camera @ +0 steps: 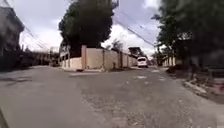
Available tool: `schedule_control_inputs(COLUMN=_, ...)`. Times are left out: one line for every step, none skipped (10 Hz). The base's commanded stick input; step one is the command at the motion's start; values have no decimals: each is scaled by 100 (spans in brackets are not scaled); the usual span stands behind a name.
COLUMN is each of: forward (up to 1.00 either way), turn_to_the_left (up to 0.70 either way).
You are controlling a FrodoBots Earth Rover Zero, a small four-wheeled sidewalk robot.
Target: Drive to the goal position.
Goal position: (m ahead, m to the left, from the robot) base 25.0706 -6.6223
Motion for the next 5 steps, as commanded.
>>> schedule_control_inputs(forward=70, turn_to_the_left=-34)
schedule_control_inputs(forward=70, turn_to_the_left=-34)
schedule_control_inputs(forward=70, turn_to_the_left=-31)
schedule_control_inputs(forward=70, turn_to_the_left=-12)
schedule_control_inputs(forward=70, turn_to_the_left=-3)
